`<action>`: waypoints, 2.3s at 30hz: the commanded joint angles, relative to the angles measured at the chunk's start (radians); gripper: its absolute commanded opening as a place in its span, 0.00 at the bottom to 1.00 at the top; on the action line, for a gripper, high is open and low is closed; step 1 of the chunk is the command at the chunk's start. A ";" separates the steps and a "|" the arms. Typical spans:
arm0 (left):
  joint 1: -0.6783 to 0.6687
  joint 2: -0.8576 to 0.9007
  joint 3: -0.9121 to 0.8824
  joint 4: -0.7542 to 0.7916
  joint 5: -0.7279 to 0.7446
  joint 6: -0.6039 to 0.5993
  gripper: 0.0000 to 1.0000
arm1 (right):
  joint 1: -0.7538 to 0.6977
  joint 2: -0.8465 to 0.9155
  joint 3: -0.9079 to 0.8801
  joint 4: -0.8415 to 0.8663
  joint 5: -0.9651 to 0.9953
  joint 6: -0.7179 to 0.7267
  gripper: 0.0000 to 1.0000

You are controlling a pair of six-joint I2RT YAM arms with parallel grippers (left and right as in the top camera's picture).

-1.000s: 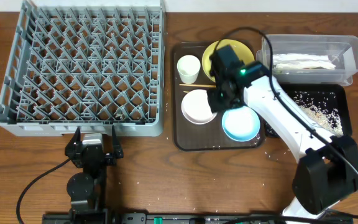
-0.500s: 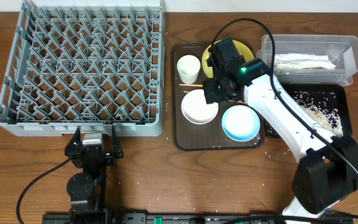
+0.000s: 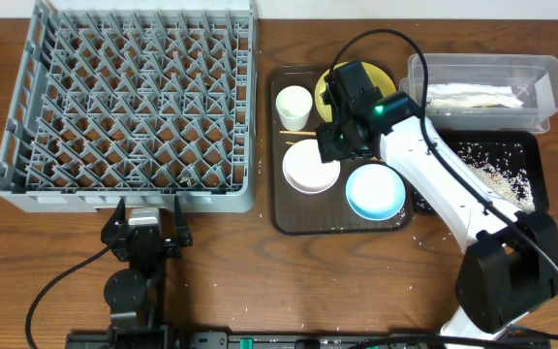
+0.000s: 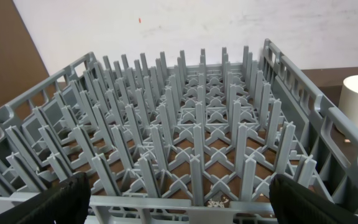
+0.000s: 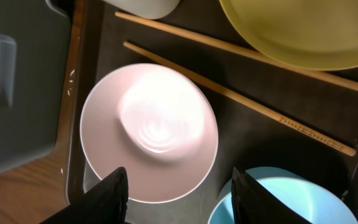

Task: Sort waste into correct bins and load items into the dishwasher
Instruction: 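Move right gripper to the white cup and grasp it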

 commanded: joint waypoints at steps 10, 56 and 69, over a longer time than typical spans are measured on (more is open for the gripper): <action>0.005 -0.002 -0.018 -0.037 -0.013 0.005 0.93 | 0.003 0.009 -0.007 0.004 0.019 0.014 0.52; 0.005 -0.002 -0.018 -0.037 -0.013 0.005 0.93 | -0.037 0.011 -0.075 0.381 0.040 0.101 0.47; 0.005 -0.002 -0.018 -0.037 -0.013 0.005 0.93 | -0.035 0.263 0.224 0.310 -0.016 0.134 0.45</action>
